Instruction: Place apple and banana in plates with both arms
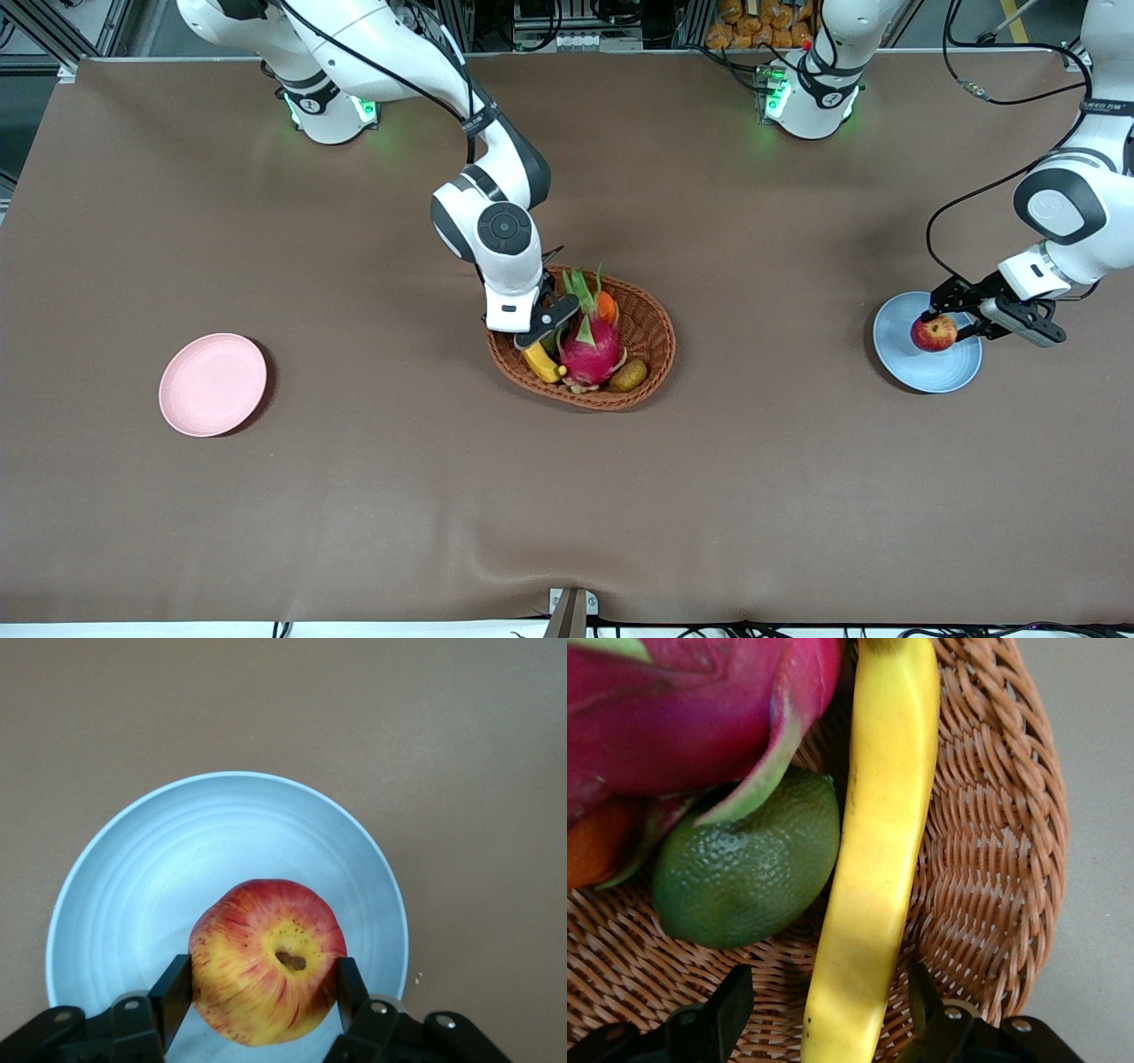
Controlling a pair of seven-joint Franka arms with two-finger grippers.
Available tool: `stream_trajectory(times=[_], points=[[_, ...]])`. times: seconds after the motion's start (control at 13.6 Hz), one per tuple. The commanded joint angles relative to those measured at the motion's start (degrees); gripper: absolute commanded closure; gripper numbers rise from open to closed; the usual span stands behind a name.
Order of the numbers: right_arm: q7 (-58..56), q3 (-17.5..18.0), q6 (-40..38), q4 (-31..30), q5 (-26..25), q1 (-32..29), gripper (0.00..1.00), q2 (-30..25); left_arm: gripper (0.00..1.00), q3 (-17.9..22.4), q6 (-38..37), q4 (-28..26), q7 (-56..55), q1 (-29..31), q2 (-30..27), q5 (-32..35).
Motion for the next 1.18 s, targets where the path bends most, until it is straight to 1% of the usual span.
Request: stream_trajectory(times=[0.0, 0.07, 0.15, 0.22, 0.29, 0.37, 0.59, 0.81, 0.88, 0.96, 1.03, 1.1], points=[[1.5, -0.7, 0.2, -0.1, -1.9, 0.5, 0.24, 0.2, 0.78, -0.9, 0.7, 1.8, 2.6, 1.3, 2.4, -1.5], [1.5, -0.7, 0.2, -0.1, -2.0, 0.5, 0.28, 0.2, 0.53, -0.9, 0.8, 2.1, 2.6, 1.3, 2.5, -1.5], [1.5, -0.7, 0.2, -0.1, -2.6, 0.5, 0.35, 0.2, 0.29, -0.9, 0.7, 2.3, 2.5, 1.3, 2.7, -1.6], [1.5, -0.7, 0.2, -0.1, -4.0, 0.5, 0.49, 0.2, 0.00, -0.9, 0.7, 2.3, 2.7, 1.6, 2.9, -1.6], [1.4, -0.7, 0.0, -0.1, -5.2, 0.5, 0.72, 0.2, 0.00, -0.9, 0.7, 2.3, 2.8, 1.8, 3.1, -1.7], [1.4, -0.6, -0.2, -0.1, -5.3, 0.5, 1.00, 0.2, 0.00, -0.9, 0.7, 2.3, 2.9, 1.9, 3.1, -1.6], [1.0, -0.6, -2.6, 0.6, -5.4, 0.0, 1.00, -1.5, 0.00, -0.9, 0.6, 2.3, 2.9, 2.1, 3.0, -1.6], [1.6, -0.6, -8.3, 2.5, -5.3, -0.4, 1.00, -4.7, 0.00, -1.0, -0.2, 2.4, 2.5, 2.0, 1.9, -1.6], [1.7, -0.7, -10.8, 3.5, -5.0, -0.8, 1.00, -5.7, 0.00, -1.1, -1.4, 2.6, 1.9, 1.9, 0.5, -1.7], [1.8, -0.7, -13.2, 4.4, -4.5, -1.4, 1.00, -6.6, 0.00, -1.2, -3.6, 4.0, 1.0, 1.9, -0.7, -1.7], [1.8, -0.6, -14.9, 5.4, -4.3, -2.4, 1.00, -7.6, 0.00, -2.1, -8.4, 6.3, -1.3, 1.9, -1.7, -1.7], [1.8, -0.4, -16.7, 6.0, -4.2, -3.5, 1.00, -8.6, 0.00, -2.3, -14.0, 9.8, -4.3, 1.9, -2.1, -1.1]])
